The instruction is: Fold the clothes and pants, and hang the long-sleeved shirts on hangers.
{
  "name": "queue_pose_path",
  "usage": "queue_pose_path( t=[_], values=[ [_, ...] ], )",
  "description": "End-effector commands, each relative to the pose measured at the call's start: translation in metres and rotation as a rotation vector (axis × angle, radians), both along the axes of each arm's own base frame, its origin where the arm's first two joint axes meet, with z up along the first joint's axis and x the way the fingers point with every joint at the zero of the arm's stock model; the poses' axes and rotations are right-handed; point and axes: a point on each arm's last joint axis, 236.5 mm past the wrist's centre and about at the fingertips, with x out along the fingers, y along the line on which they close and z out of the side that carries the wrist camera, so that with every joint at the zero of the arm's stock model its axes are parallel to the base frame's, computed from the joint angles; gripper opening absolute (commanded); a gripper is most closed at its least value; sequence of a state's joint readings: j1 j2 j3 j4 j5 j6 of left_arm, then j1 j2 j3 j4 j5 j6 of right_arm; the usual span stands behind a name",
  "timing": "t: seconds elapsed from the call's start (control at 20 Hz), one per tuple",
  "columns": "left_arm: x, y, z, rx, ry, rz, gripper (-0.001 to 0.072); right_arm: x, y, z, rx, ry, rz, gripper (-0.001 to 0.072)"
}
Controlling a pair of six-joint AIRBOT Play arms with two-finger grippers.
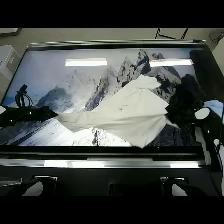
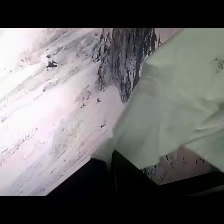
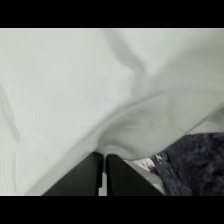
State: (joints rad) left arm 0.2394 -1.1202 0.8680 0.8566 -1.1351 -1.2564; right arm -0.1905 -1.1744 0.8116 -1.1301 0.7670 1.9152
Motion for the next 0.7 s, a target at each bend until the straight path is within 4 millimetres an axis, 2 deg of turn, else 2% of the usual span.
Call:
queue_pose_path(
  t=[0.0, 0.05, 0.1, 0.2, 0.25, 0.35, 0.4, 0.5, 0.65],
  values=[
    [-0.019, -0.004, -0.028, 0.002, 0.083, -0.018, 0.002, 0.008, -0.013, 0.009, -0.027, 0.031, -0.042, 0.0041],
    [-0.024, -0.008, -0.035, -0.002, 0.101, -0.024, 0.002, -0.012, -0.006, -0.004, -0.03, 0.12, 0.025, 0.0118],
    [-0.028, -0.01, -0.039, -0.005, 0.113, -0.03, 0.002, -0.033, 0.001, -0.012, -0.032, 0.202, 0.111, 0.0279],
    [-0.031, -0.011, -0.041, -0.006, 0.122, -0.033, 0.002, -0.076, 0.016, -0.018, -0.019, 0.336, 0.31, 0.0519],
    [-0.03, -0.011, -0.041, -0.006, 0.12, -0.031, 0.002, -0.101, 0.025, -0.021, 0.014, 0.408, 0.395, 0.0577],
    [-0.03, -0.011, -0.041, -0.005, 0.119, -0.03, 0.0019, -0.145, 0.045, -0.031, 0.116, 0.533, 0.475, 0.0632],
    [-0.03, -0.011, -0.041, -0.005, 0.12, -0.031, 0.002, -0.159, 0.062, -0.037, 0.192, 0.549, 0.488, 0.0632],
    [-0.03, -0.011, -0.041, -0.006, 0.121, -0.032, 0.002, -0.163, 0.097, -0.05, 0.312, 0.492, 0.479, 0.0631],
    [-0.03, -0.014, -0.036, -0.023, 0.112, -0.032, 0.002, -0.144, 0.127, -0.068, 0.281, 0.38, 0.459, 0.063]
  ],
)
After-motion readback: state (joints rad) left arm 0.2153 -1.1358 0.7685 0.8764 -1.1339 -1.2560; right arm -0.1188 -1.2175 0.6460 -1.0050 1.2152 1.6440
